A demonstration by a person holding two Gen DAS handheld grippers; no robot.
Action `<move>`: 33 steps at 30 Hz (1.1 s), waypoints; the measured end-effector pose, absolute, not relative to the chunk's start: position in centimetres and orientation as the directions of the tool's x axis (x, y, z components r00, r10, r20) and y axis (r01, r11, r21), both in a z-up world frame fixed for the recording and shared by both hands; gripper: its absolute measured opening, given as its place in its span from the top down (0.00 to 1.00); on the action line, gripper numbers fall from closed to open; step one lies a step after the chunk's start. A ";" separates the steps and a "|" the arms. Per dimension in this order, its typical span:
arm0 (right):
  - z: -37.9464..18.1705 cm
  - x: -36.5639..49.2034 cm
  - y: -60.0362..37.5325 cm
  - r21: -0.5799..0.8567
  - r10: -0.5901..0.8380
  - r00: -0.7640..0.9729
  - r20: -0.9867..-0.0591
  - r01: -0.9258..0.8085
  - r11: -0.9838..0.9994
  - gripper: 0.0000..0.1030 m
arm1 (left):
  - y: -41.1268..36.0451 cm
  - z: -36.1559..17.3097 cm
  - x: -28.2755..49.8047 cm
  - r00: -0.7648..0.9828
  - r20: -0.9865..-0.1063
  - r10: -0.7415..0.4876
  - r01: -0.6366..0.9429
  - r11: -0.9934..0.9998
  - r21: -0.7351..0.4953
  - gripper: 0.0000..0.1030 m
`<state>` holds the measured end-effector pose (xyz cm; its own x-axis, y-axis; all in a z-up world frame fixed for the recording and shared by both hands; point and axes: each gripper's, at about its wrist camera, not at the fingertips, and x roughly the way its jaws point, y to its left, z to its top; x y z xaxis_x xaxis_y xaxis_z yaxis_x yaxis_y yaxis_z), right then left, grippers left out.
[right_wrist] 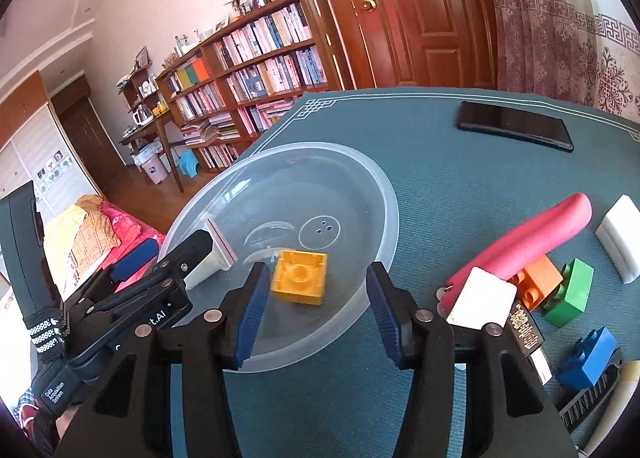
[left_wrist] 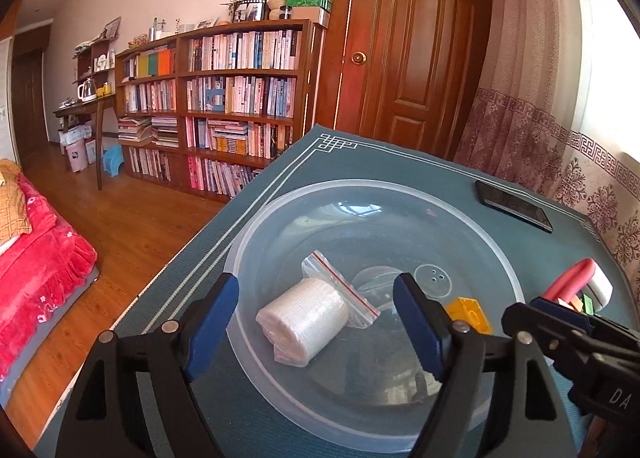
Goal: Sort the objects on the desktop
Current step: 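Move the right tool to the white foam block and grasp it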
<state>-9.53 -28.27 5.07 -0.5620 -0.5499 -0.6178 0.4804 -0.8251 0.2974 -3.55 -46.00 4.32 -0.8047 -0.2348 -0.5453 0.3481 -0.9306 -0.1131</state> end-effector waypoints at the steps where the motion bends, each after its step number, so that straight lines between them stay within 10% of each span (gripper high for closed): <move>1: 5.1 -9.5 -28.0 0.297 -0.547 -0.569 -0.614 0.476 -0.828 0.47 | -46.1 4.3 -3.5 -0.804 -0.544 -0.240 0.355 -0.928 -0.116 0.20; 33: 7.2 -5.0 -20.3 0.237 -0.358 -0.755 -0.550 0.270 -0.933 0.46 | -42.9 5.1 -2.6 -0.826 -0.459 -0.326 0.360 -0.933 0.014 0.18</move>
